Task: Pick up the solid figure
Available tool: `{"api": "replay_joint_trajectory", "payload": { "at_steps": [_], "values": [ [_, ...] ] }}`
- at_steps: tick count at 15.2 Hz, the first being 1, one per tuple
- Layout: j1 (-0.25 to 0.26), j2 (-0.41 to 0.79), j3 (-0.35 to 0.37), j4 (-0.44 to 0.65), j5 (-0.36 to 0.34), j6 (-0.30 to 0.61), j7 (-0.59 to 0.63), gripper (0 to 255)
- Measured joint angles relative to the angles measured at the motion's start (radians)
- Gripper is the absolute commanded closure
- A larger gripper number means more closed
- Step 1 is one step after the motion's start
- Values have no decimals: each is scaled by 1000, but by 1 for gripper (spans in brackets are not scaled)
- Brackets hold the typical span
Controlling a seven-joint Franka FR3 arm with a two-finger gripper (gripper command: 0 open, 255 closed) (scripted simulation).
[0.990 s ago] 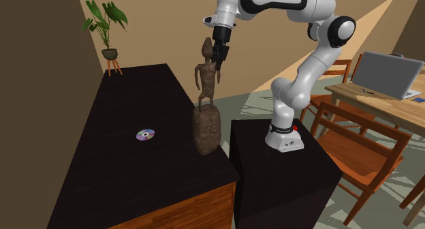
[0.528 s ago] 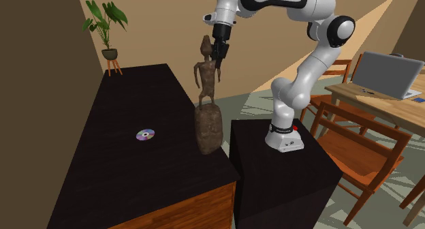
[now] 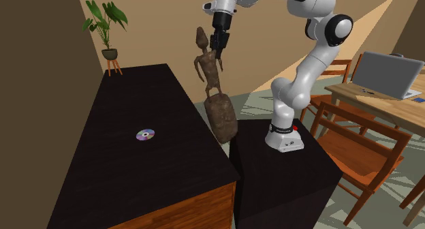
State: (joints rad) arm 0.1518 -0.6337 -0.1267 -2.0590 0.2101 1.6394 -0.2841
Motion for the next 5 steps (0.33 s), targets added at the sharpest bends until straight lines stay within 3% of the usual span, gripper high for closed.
{"api": "replay_joint_trajectory", "payload": {
  "at_steps": [5],
  "values": [
    [4, 28, -3, 82, 1, -53, 11, 255]
  ]
}}
